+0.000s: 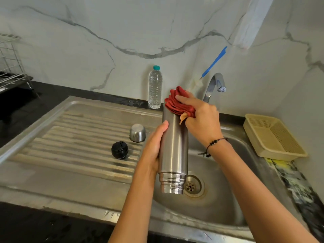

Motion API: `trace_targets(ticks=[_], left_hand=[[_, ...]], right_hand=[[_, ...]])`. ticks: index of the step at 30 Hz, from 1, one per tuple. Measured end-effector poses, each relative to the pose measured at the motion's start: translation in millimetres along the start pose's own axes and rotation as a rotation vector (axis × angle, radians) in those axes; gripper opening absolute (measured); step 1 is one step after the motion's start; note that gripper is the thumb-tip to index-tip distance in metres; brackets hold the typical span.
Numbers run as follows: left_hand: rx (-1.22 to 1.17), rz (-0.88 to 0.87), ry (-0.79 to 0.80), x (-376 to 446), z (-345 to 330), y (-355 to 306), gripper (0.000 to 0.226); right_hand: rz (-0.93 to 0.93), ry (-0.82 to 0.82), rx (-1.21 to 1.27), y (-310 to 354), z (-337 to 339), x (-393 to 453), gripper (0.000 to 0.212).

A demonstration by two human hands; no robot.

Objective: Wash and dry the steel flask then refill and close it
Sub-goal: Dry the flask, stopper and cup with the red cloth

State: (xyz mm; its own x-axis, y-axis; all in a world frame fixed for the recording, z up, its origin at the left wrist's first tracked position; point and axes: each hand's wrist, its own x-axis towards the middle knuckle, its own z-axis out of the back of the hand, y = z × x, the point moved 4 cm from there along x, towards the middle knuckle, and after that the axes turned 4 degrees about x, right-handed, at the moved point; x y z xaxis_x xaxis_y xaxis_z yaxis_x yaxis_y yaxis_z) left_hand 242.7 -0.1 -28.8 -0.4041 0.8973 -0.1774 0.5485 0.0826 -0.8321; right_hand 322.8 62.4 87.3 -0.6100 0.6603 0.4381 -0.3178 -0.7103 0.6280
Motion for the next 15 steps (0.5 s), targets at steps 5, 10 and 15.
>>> trace_targets(ticks=[5, 10, 15], left_hand=[[-0.190, 0.006, -0.031, -1.4, -2.1, 5.4, 0.041], [-0.329, 0.012, -0.061, -2.8, 4.5, 12.7, 0.067], [-0.409, 0.075, -0.188, 6.8, 18.9, 27.4, 0.104]], right_hand=[[0.029, 0.136, 0.017, 2.1, -1.5, -30.0, 0.052], [0.149, 0.165, -0.029, 3.2, -12.3, -78.4, 0.049], [0.056, 0.214, 0.036, -17.3, -19.5, -100.0, 0.052]])
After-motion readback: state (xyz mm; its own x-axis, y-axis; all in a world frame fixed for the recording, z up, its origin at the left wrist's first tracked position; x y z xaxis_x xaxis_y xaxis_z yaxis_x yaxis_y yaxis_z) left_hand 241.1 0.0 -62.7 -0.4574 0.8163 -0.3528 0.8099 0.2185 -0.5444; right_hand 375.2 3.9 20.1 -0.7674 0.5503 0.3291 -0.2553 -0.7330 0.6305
